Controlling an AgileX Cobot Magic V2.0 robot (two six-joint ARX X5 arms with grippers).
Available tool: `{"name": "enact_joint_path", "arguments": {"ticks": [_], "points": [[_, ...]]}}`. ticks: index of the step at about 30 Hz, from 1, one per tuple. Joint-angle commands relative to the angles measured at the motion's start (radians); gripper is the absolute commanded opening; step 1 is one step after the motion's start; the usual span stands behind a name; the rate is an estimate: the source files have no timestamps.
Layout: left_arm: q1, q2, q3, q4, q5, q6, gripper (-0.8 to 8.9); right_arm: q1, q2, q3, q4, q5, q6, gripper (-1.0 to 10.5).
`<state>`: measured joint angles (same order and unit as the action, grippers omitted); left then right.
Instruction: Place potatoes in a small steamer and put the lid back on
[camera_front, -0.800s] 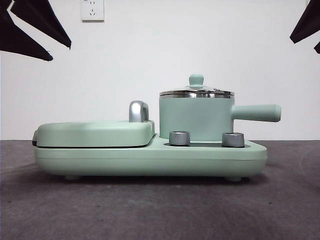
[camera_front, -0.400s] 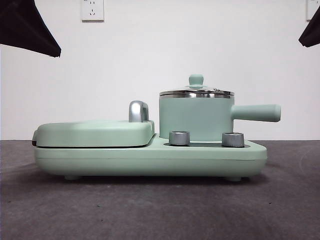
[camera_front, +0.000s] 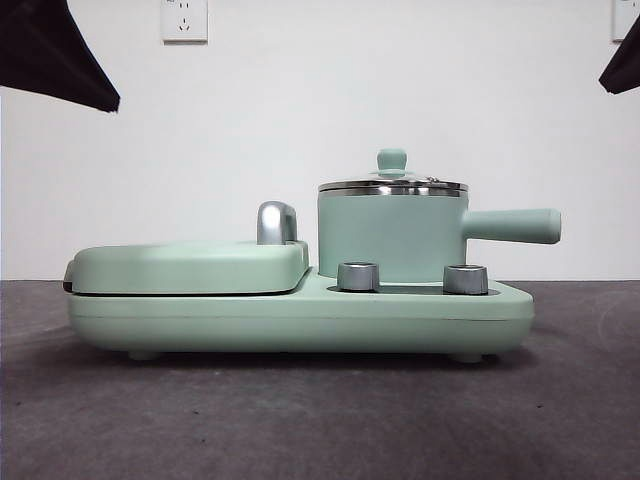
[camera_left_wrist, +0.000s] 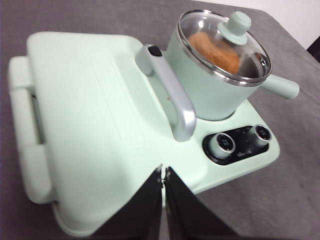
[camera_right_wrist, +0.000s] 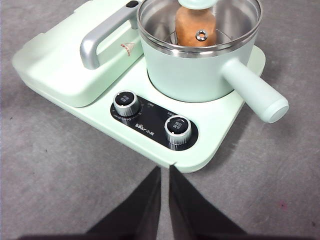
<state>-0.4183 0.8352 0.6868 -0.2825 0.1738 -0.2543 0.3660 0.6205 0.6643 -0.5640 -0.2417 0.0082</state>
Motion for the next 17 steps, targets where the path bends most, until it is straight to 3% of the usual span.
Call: {"name": "enact_joint_path", "arguments": {"ticks": [1,8,17], "points": [[0.012,-0.057,-0.041,0.040,-0.011,0.110,0.06,0.005,0.003,0.004,0.010,-0.001,0.010,0.2],[0.187,-0.397,-0.381,0.197,-0.070,0.118,0.06,0.005,0.003,0.004,0.010,-0.001,0.010,0.2],[0.308,-0.797,-0.614,0.137,-0.179,0.120,0.06,0.005,0.003,0.004,0.010,-0.001,0.010,0.2]]}}
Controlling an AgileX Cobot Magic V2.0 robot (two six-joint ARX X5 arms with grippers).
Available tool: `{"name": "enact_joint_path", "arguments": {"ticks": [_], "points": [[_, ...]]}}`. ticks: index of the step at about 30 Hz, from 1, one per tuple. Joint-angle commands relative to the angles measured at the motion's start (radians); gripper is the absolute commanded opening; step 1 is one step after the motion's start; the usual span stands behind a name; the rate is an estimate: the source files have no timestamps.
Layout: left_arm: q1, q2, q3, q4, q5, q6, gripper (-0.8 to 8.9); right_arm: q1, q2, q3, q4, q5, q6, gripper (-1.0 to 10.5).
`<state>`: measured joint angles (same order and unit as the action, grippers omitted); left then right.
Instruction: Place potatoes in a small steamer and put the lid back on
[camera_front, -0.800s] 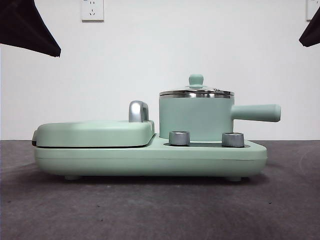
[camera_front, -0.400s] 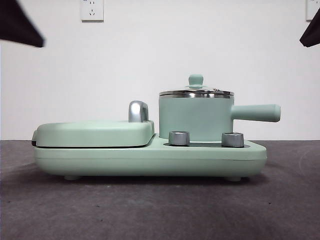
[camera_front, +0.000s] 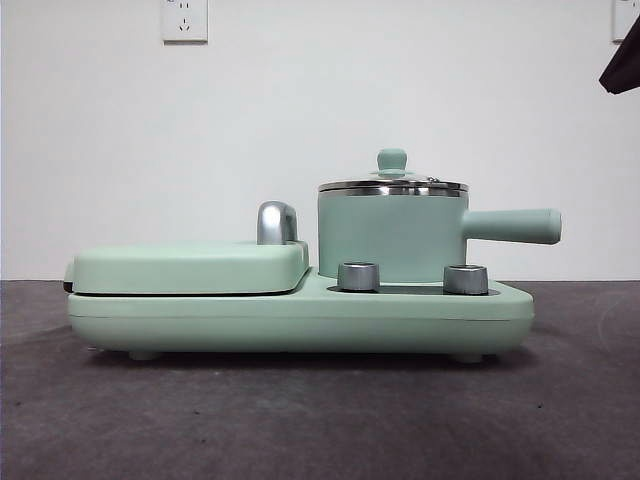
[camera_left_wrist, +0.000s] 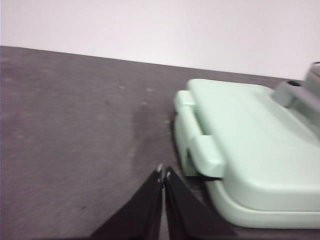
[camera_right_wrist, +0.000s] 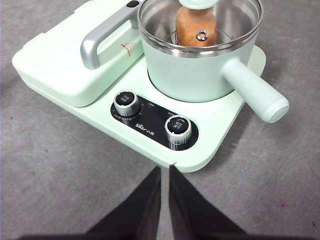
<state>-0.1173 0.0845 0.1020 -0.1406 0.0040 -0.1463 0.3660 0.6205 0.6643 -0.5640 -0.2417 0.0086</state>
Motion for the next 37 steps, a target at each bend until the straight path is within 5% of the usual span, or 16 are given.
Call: {"name": "enact_joint_path", "arguments": {"ticks": [1,23,24,27,37], "points": [[0.012,-0.071,-0.050,-0.003,-0.010,0.020,0.06,0.005,0.003,0.004,0.010,-0.001,0.010,0.2],[0.027,-0.080,-0.089,-0.047,-0.012,0.032,0.06,0.005,0.003,0.004,0.017,-0.001,0.009,0.2],[0.027,-0.080,-0.089,-0.047,-0.012,0.032,0.06,0.004,0.001,0.004,0.017,0.010,-0.037,0.2],[0.027,-0.080,-0.089,-0.047,-0.012,0.032,0.06,-0.030,-0.047,-0.021,0.034,0.084,-0.117,0.2],[0.027,-0.080,-0.089,-0.047,-0.012,0.032,0.06,-0.284,-0.436,-0.452,0.364,0.127,-0.089,0.2]]}}
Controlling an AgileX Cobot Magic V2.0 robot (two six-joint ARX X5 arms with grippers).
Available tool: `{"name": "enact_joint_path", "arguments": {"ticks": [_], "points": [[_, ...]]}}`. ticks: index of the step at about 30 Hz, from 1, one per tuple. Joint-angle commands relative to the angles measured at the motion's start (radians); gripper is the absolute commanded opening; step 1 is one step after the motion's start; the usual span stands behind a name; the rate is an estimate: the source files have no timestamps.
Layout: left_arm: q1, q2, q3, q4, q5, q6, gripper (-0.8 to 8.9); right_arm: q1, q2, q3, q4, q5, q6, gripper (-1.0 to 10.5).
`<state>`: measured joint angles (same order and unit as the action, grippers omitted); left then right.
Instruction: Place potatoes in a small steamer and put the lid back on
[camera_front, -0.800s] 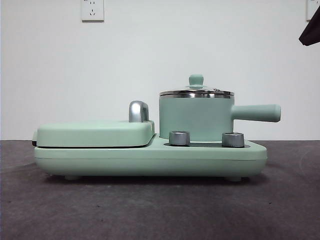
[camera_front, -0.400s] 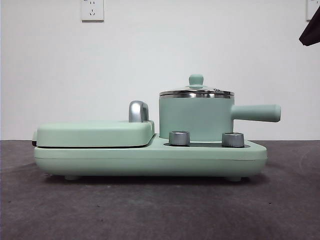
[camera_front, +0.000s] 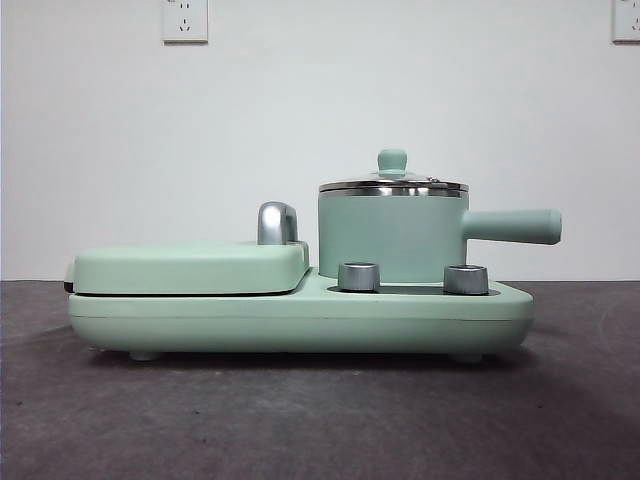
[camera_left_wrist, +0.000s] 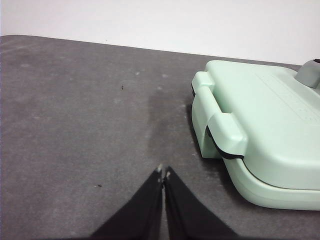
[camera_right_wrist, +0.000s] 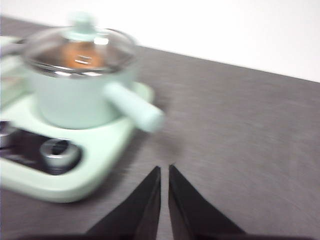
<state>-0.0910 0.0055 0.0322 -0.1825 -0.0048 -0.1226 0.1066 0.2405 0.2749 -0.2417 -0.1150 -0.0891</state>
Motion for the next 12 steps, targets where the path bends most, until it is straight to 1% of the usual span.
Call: {"name": "enact_joint_path", "arguments": {"ticks": [1,4,7,8,12], "points": [[0.001,-0.001,-0.019,-0.005,-0.003,0.009,0.06,-0.039,-0.091,-0.099,0.060,0.001,0.011,0.2],[0.001,-0.001,-0.019,-0.005,-0.003,0.009,0.06,-0.059,-0.159,-0.186,0.107,0.009,0.013,0.2],[0.001,-0.001,-0.019,-0.005,-0.003,0.009,0.06,-0.066,-0.219,-0.266,0.157,0.013,0.041,0.2],[0.001,-0.001,-0.019,-0.005,-0.003,0.009,0.06,-0.067,-0.240,-0.263,0.118,0.018,0.047,0.2],[0.001,-0.001,-0.019,-0.005,-0.003,0.009,0.06,-0.070,-0.237,-0.263,0.120,0.030,0.048,0.2]]}}
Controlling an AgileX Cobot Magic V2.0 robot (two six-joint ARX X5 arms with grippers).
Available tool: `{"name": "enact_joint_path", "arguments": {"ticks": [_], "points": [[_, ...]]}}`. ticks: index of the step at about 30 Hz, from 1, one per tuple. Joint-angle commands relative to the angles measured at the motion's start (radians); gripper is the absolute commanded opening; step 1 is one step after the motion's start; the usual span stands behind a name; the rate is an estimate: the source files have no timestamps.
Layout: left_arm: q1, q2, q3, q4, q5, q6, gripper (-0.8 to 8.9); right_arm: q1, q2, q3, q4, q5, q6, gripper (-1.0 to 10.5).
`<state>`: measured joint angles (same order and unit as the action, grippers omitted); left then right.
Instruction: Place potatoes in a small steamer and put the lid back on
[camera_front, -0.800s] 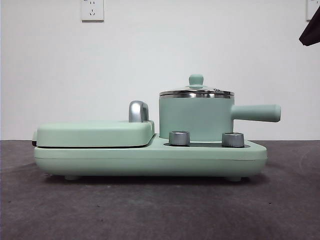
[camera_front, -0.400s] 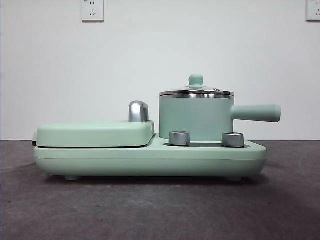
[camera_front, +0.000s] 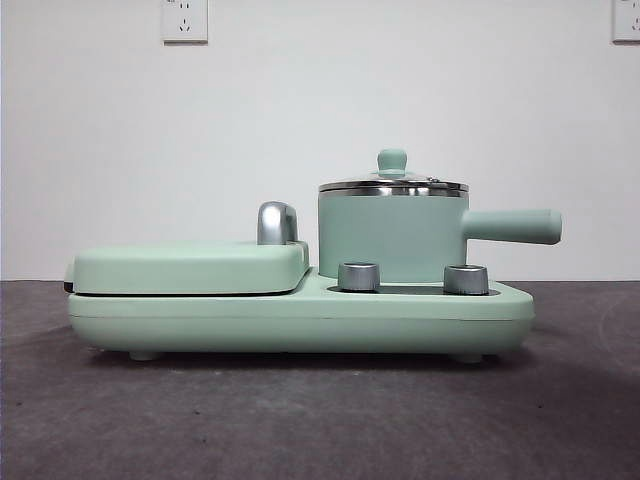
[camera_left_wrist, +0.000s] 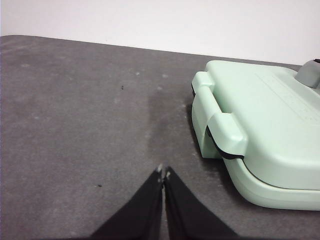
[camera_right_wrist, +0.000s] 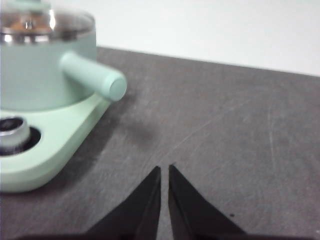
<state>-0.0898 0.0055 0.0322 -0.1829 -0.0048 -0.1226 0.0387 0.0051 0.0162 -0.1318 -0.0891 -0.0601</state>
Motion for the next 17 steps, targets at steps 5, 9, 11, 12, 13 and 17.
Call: {"name": "enact_joint_path", "arguments": {"ticks": [5,9,11,12,13,17], "points": [[0.000,-0.001,-0.019,-0.004,-0.003,0.009,0.06,-0.003,-0.002,-0.004,0.031,0.004,0.023,0.2],[0.000,-0.001,-0.019,-0.004,-0.003,0.009,0.06,-0.003,-0.002,-0.004,0.034,0.004,0.023,0.2],[0.000,-0.001,-0.019,-0.004,-0.003,0.009,0.06,-0.003,-0.002,-0.004,0.034,0.004,0.023,0.2],[0.000,-0.001,-0.019,-0.004,-0.003,0.009,0.06,-0.003,-0.002,-0.004,0.034,0.004,0.023,0.2],[0.000,-0.001,-0.019,-0.004,-0.003,0.009,0.06,-0.003,-0.002,-0.004,0.034,0.004,0.023,0.2],[0.000,-0.001,-0.019,-0.004,-0.003,0.009,0.06,-0.003,-0.002,-0.004,0.034,0.004,0.023,0.2]]}}
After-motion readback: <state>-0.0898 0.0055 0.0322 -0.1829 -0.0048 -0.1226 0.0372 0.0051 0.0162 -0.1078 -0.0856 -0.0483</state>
